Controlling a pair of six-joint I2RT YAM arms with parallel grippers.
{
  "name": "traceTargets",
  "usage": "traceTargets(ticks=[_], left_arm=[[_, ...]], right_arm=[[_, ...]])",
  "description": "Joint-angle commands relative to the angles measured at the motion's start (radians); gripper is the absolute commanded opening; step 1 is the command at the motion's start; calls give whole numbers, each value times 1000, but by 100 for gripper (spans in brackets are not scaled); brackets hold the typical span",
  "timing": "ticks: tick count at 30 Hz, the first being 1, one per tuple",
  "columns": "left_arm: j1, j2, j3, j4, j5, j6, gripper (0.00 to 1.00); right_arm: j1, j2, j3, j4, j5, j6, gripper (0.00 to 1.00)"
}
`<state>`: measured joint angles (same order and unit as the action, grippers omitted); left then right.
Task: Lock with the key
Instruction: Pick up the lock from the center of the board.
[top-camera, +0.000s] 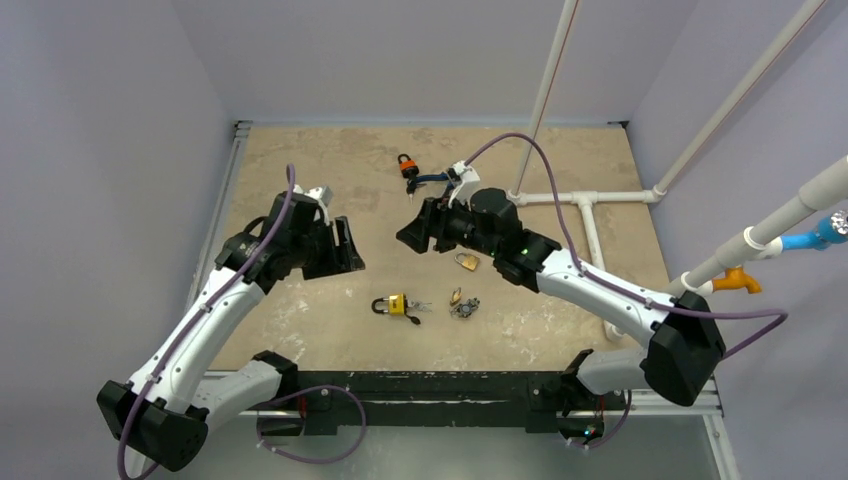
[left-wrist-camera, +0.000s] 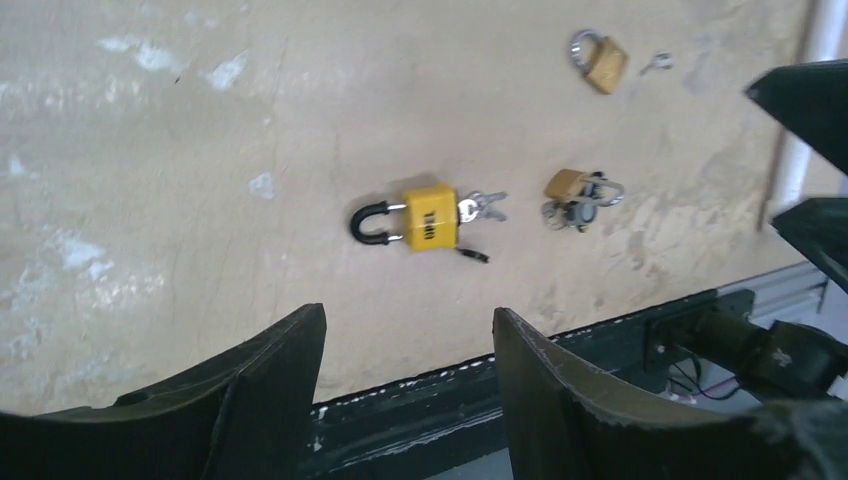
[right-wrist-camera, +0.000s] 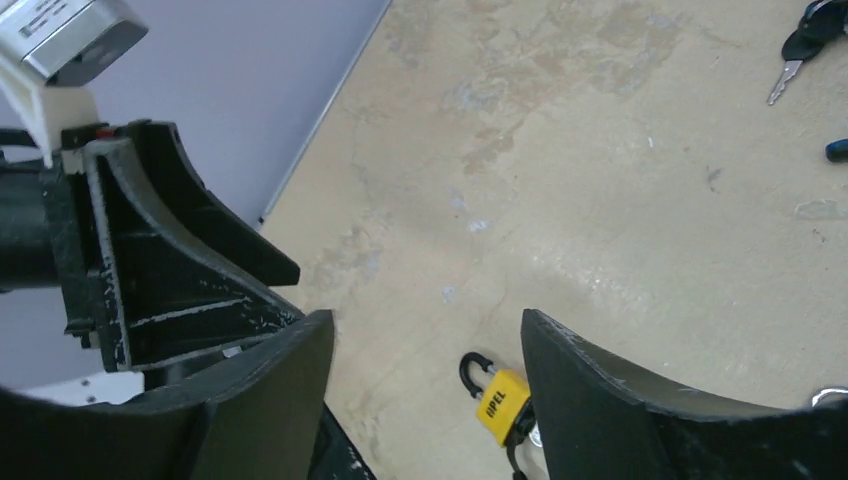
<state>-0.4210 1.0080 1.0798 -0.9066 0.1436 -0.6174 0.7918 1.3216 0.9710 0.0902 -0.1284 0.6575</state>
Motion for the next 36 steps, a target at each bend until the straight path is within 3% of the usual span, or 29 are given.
traceTargets(ticks=[1,5,11,22,27,36], left_arm=[[-3,-37,-48,47,-85,-43,64],[46,-42,-63,34,-82,-44,69],[209,-70,-152,102,120,-53,69],[223,-50,-151,107,170,-21,68],[224,-43,-160,121,184,-24,68],[225,-30,-171,142,219,-26,66]], right_arm=[[38,42,-28,-38,-52,-200,71],[105,123,-86,-5,-30,-306,75],[238,266,-103,36,105,-438,76],[277,437,-32,21,171,-569,77],[280,443,-12,4,205,-584,77],[282,447,-37,53,104,-588,71]])
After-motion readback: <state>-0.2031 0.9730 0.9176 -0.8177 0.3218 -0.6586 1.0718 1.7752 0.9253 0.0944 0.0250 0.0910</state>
